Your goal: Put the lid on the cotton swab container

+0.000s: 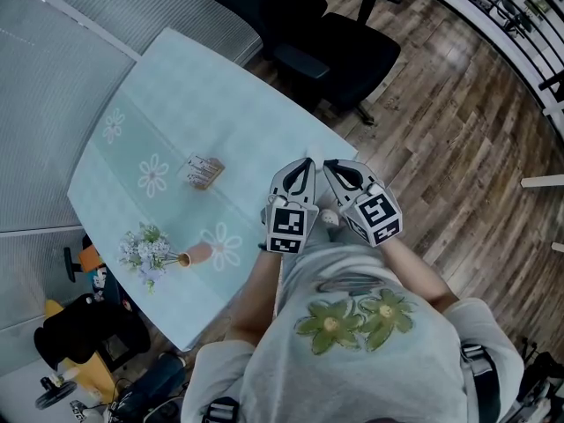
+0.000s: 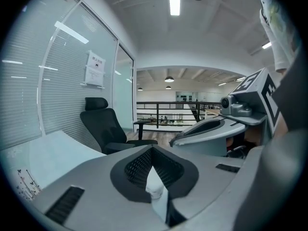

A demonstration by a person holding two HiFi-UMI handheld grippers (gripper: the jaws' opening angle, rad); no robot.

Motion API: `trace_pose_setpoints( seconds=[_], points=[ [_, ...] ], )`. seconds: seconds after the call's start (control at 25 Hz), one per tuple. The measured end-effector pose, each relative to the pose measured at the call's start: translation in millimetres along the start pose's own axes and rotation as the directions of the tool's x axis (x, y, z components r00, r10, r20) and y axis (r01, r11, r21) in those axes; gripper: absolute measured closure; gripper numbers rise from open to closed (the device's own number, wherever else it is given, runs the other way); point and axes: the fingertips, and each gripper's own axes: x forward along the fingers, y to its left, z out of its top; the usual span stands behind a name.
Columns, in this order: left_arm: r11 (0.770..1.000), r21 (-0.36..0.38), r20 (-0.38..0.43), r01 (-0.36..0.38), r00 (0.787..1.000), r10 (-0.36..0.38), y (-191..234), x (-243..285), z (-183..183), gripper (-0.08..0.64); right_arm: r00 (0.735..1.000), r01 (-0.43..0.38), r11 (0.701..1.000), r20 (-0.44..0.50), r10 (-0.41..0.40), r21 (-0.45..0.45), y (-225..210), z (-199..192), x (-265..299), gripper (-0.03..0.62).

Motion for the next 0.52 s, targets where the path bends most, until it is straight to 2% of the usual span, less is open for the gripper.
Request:
trace_pose_setpoints(
  seconds=[0.52],
  points=[
    [1.000, 0.004, -0.020, 0.004, 1.000, -0.004, 1.9, -3.1, -8.7, 0.560, 1.000, 0.002, 1.000, -0.009, -0.002, 0.006, 3.3, -2.5, 1.7, 0.595]
  ],
)
